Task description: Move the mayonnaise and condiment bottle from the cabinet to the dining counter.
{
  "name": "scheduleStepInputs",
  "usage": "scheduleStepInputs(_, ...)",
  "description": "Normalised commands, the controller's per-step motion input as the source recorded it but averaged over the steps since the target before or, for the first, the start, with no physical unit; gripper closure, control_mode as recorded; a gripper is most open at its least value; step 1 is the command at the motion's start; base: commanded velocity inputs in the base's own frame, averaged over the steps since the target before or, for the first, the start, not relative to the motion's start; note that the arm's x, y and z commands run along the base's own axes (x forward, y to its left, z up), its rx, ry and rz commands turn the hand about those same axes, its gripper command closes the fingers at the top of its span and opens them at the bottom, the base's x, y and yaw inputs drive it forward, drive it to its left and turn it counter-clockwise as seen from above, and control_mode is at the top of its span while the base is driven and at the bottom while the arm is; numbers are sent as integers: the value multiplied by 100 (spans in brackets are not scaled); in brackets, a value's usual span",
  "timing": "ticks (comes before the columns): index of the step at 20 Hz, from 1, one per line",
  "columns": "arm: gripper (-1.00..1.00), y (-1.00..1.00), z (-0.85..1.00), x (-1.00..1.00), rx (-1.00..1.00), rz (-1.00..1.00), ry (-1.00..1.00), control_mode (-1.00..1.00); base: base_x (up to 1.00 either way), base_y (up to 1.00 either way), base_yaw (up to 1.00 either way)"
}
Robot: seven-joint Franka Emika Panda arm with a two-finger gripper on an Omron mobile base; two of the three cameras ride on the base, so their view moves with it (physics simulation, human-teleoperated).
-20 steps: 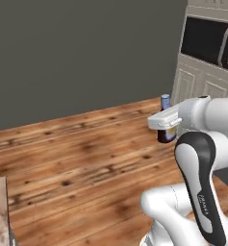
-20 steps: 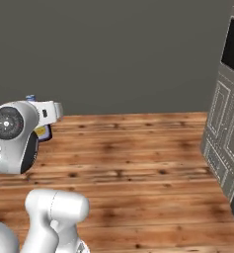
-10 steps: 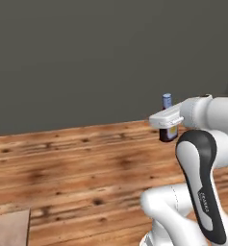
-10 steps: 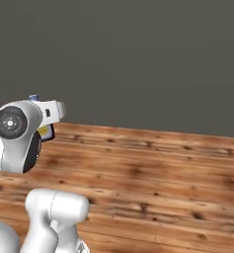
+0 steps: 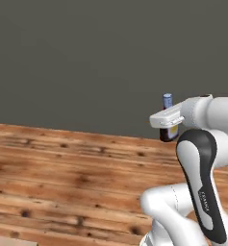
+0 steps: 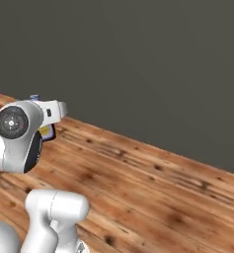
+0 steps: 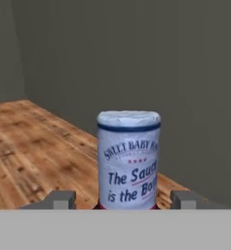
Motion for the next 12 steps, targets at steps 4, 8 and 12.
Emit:
scheduleStepInputs(4,100,0,0,0,0,0,0,100,100,-9,64)
scheduleStepInputs(8,100,0,0,0,0,0,0,100,100,-8,64)
scheduleStepInputs(12,100,0,0,0,0,0,0,100,100,-2,62)
